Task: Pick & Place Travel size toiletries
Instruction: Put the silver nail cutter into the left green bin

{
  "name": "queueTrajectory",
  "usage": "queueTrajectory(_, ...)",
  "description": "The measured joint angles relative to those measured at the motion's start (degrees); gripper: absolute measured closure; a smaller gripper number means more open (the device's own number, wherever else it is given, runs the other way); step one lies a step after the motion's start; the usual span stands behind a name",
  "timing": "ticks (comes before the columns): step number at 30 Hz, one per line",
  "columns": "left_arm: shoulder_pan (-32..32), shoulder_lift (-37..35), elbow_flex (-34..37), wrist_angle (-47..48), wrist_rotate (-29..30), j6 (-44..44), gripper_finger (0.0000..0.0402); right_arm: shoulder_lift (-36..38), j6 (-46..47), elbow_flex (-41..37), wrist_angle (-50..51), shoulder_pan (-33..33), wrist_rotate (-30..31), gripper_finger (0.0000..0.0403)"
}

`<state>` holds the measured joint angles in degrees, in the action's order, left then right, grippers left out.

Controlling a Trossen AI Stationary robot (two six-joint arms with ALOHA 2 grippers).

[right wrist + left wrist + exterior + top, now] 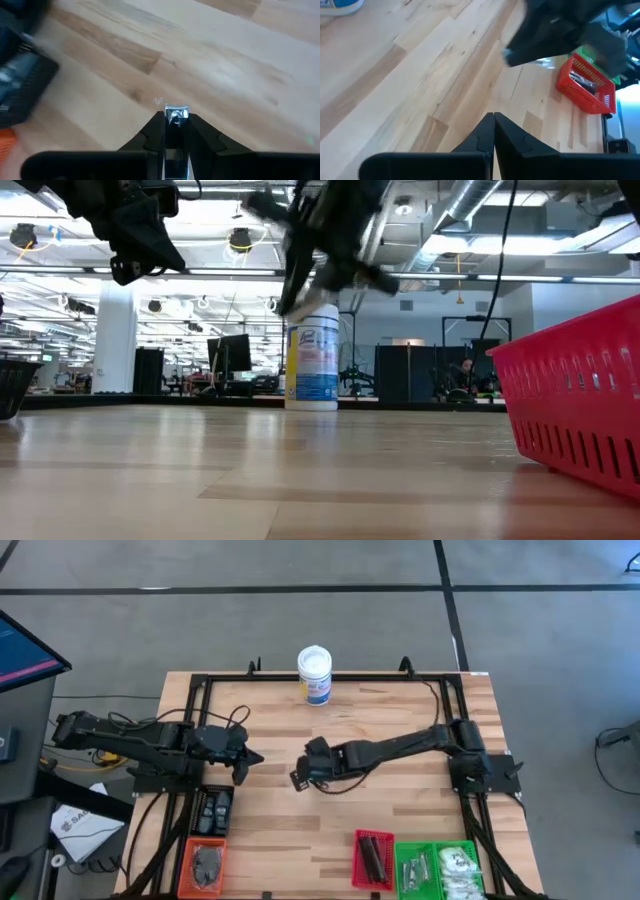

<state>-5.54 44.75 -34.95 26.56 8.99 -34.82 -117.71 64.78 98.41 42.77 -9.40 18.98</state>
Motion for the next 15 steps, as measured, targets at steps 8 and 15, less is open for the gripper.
queueTrajectory(8,-0.03,0.00,0.00,-0.83,-3.55,2.23,0.0402,3.00,15.63,0.10,6.20,-8.08,5.17,0.0354)
queueTrajectory(15,-0.57,0.02,0.01,-1.81,-4.39,1.22,0.0402,3.11,28.08,0.10,12.02,-16.27,6.13,0.0354)
